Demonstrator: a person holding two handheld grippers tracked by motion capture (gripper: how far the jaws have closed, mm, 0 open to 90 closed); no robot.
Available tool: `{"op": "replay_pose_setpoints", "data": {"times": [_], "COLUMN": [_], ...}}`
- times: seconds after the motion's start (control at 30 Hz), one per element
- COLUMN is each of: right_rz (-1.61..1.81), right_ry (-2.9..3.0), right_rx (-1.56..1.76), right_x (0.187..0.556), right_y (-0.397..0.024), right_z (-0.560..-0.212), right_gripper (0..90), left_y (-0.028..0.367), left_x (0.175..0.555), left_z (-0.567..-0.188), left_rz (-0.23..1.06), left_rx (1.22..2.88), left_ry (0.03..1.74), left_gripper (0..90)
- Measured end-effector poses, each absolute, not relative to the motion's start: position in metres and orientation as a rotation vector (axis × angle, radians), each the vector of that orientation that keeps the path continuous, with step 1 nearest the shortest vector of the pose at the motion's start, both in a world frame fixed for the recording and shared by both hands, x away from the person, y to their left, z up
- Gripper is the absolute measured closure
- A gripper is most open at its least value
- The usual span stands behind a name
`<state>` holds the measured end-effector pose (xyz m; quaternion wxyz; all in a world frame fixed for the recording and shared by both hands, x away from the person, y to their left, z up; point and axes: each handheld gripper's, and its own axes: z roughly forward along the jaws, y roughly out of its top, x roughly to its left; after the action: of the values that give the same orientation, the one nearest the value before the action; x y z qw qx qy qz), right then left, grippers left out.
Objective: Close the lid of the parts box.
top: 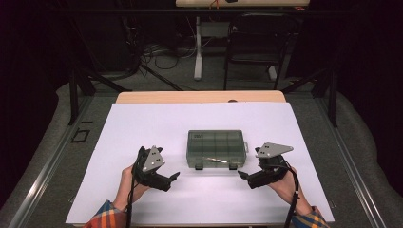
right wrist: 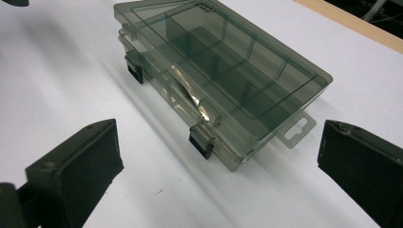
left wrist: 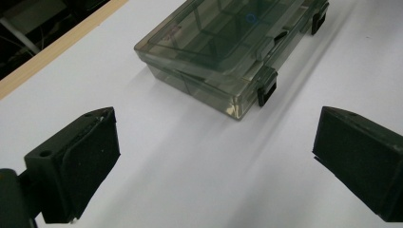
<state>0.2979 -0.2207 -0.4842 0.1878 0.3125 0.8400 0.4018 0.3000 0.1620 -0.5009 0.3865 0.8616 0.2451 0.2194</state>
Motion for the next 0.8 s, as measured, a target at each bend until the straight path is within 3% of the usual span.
{"op": "replay_pose_setpoints", "data": {"times": [0.8], "right_rz": [1.105], "right_ry": [2.327], "right_rx": [0.915], "right_x": [0.268], "right_y": [-0.233], "right_z": [-0.507], "right_gripper": [0.0], "left_y": [0.19], "left_x": [0.266], "left_z": [-0.534], "left_rz": [0.586], "left_rx": [2.138], "left_ry": [0.725], "left_gripper": [0.1]}}
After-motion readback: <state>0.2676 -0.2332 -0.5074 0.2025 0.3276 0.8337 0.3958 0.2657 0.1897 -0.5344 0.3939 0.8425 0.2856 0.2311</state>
